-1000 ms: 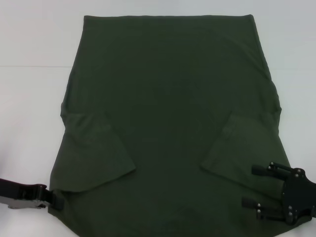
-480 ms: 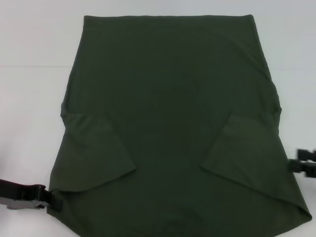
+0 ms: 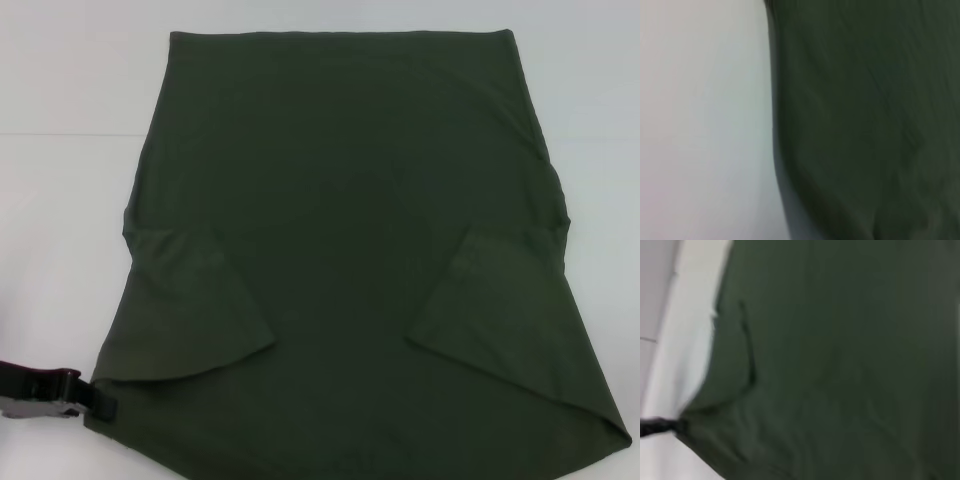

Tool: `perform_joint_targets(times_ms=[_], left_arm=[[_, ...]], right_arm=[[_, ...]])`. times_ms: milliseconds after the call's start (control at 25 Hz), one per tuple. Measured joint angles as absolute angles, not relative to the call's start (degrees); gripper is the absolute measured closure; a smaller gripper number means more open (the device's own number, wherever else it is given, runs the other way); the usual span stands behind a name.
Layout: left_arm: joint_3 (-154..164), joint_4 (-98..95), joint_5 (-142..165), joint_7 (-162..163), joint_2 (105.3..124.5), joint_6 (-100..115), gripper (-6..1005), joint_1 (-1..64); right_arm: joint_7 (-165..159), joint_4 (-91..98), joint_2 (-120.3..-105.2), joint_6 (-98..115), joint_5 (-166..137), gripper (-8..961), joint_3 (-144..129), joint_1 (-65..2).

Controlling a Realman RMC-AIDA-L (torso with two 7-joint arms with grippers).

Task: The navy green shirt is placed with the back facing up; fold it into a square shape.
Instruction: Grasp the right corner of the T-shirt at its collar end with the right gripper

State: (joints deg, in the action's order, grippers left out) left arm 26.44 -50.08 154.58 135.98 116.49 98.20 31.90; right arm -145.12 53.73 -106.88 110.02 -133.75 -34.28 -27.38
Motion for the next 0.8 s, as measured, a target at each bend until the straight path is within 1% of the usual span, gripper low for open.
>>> perform_joint_targets(times_ms=[280, 480, 680, 800], left_arm=[[26.45, -50.28, 154.21, 135.81, 116.45, 98.4, 963, 31.77], [26.46, -50.28, 154.15, 135.77, 116.45, 98.16, 963, 31.73], [26.46, -50.28, 154.12, 135.77, 116.49, 98.05, 962, 31.76], [26.46, -50.26, 154.1, 135.77, 116.5, 98.07, 962, 31.8]], right_arm=[[-144.87, 53.37, -108.03, 107.22, -145.16, 97, -34.8, -28.67], [-143.7, 51.09, -108.48, 105.26, -146.3, 96, -34.81, -28.8], [-142.68, 50.5, -109.79, 103.54, -146.96, 96, -35.19, -29.19], [-142.46, 50.02, -110.26, 102.18, -147.88, 97, -36.4, -29.4]])
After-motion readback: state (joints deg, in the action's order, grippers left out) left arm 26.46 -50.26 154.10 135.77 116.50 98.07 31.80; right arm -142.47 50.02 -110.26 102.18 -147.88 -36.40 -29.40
